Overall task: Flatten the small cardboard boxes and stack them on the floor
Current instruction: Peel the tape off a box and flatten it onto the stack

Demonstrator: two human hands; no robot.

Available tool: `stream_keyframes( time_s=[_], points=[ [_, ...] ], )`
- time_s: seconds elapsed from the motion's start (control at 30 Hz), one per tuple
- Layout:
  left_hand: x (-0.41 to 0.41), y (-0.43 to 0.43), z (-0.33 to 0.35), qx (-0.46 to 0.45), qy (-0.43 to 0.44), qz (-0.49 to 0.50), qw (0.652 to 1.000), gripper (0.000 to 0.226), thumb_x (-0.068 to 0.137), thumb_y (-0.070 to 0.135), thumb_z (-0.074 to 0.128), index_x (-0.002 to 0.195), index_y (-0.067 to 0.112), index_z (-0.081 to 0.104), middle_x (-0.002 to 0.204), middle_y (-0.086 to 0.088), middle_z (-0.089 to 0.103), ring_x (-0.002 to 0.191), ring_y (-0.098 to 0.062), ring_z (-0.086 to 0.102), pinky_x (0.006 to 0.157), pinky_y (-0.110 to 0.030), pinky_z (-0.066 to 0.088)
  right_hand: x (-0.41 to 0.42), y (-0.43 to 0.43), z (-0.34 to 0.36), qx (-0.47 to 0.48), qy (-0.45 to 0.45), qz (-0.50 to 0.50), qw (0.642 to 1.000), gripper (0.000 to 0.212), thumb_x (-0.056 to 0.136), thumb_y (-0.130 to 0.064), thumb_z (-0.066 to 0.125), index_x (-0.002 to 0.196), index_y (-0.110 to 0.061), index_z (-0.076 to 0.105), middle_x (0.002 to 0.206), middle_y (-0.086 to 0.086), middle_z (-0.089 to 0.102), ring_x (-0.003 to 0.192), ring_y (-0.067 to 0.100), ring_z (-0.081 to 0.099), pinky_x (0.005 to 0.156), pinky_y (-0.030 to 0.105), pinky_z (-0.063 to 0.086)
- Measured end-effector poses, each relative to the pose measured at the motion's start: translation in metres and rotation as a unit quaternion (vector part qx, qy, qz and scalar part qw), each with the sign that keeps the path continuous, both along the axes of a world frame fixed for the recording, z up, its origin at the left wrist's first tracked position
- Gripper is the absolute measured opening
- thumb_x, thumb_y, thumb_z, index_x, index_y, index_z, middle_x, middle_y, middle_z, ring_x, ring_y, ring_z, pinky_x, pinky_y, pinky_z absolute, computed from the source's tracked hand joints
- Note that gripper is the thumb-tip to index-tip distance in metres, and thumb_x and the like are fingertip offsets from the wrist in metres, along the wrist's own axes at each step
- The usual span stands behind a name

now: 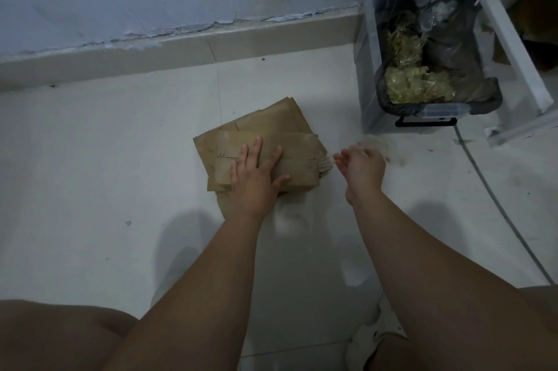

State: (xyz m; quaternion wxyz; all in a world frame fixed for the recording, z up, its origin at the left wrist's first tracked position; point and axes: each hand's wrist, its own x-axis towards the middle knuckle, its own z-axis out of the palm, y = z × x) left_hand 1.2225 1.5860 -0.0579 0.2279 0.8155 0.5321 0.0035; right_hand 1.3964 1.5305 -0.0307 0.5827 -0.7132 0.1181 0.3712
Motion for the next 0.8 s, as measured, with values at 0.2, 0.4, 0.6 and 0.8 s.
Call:
stream_keyframes(
  time_s=[0.2, 0.4, 0.6, 0.8],
  points=[
    [0.0, 0.0, -0.001, 0.005, 0.004, 0.0, 1.0, 0.06, 0.09, 0.052, 0.05, 0.144, 0.044, 0.027, 0.16, 0.005, 0.003, 0.146, -0.021, -0.003, 0.116, -0.043, -0.004, -0.012, 0.002, -0.003, -0.04, -0.089, 0.247, 0.964, 0.041, 0.086, -0.01, 0.058, 0.12, -0.032, 0.05, 0.11, -0.004, 0.051, 0.089, 0.009, 0.055, 0.06, 0.02, 0.042],
    [-0.001, -0.002, -0.003, 0.014, 0.0, 0.003, 1.0, 0.06, 0.089, 0.054, 0.049, 0.144, 0.044, 0.028, 0.16, 0.006, 0.004, 0.146, -0.02, -0.002, 0.116, -0.043, -0.002, -0.006, 0.003, 0.004, 0.044, 0.052, 0.141, 0.988, 0.021, 0.095, -0.04, 0.053, 0.098, -0.023, 0.064, 0.091, -0.011, 0.054, 0.078, 0.004, 0.052, 0.062, 0.018, 0.039],
    [-0.002, -0.002, -0.005, 0.018, -0.006, 0.004, 1.0, 0.059, 0.089, 0.054, 0.048, 0.144, 0.045, 0.028, 0.16, 0.006, 0.005, 0.146, -0.02, -0.002, 0.116, -0.043, -0.002, -0.001, -0.002, -0.005, -0.099, 0.022, 0.237, 0.966, 0.032, 0.101, -0.039, 0.037, 0.098, -0.019, 0.061, 0.076, 0.0, 0.049, 0.056, 0.012, 0.036, 0.048, 0.025, 0.032],
    [-0.003, -0.001, -0.006, 0.024, -0.008, 0.004, 1.0, 0.059, 0.089, 0.056, 0.047, 0.144, 0.044, 0.029, 0.16, 0.005, 0.006, 0.146, -0.021, -0.001, 0.115, -0.044, -0.001, -0.007, -0.013, -0.013, -0.096, -0.078, 0.379, 0.917, 0.031, 0.092, -0.043, 0.057, 0.073, -0.019, 0.06, 0.061, -0.007, 0.049, 0.044, 0.001, 0.04, 0.044, 0.017, 0.029]
  ],
)
